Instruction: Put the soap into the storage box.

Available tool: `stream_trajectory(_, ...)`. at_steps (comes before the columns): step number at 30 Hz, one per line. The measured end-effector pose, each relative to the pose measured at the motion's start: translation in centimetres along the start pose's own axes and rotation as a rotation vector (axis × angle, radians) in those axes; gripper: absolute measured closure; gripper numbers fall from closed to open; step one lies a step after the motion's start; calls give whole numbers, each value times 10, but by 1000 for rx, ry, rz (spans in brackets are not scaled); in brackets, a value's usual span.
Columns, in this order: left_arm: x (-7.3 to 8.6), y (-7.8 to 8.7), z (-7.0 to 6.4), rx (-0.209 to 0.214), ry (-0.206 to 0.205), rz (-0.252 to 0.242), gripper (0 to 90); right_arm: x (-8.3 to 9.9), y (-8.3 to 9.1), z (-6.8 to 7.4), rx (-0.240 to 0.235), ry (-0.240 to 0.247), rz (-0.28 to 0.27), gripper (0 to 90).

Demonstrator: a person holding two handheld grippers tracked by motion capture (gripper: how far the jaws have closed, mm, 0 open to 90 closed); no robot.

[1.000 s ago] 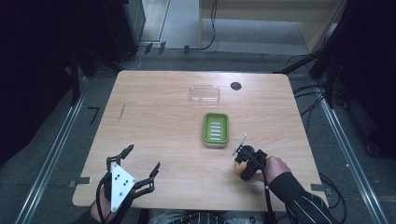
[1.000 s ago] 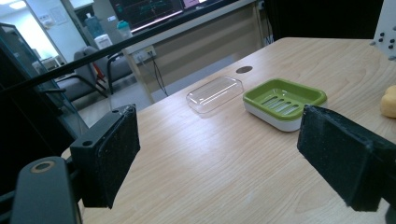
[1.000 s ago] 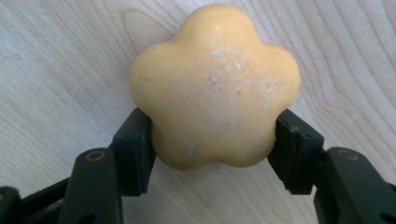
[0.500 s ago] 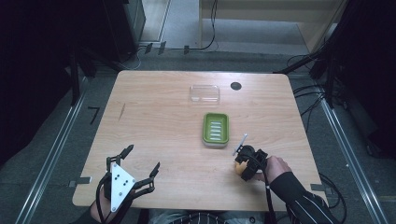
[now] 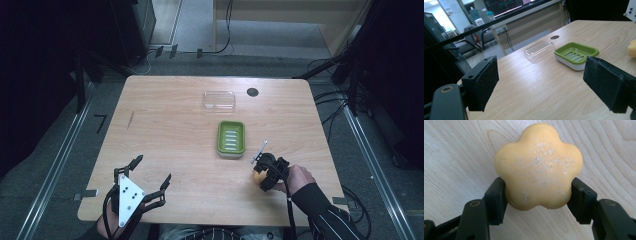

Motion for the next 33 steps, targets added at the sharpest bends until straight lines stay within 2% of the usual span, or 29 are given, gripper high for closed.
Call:
stream_trajectory(16,0,0,0,1,-1,2,135,1,4,-9,12,-12,0,401)
stream_trajectory(33,0,-1,-1,3,-2,2,135,-13,12,-19,33,-7,-14,401)
Point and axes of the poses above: each handheld gripper's, and its own axes: y roughly backward along the jaws, x roughly out of its underside, z roughly to its left, the point moved 6 cm from there along -y, roughly forward along the jaws, and after that the axes turned 14 degrees about x, right-handed, at the moved point
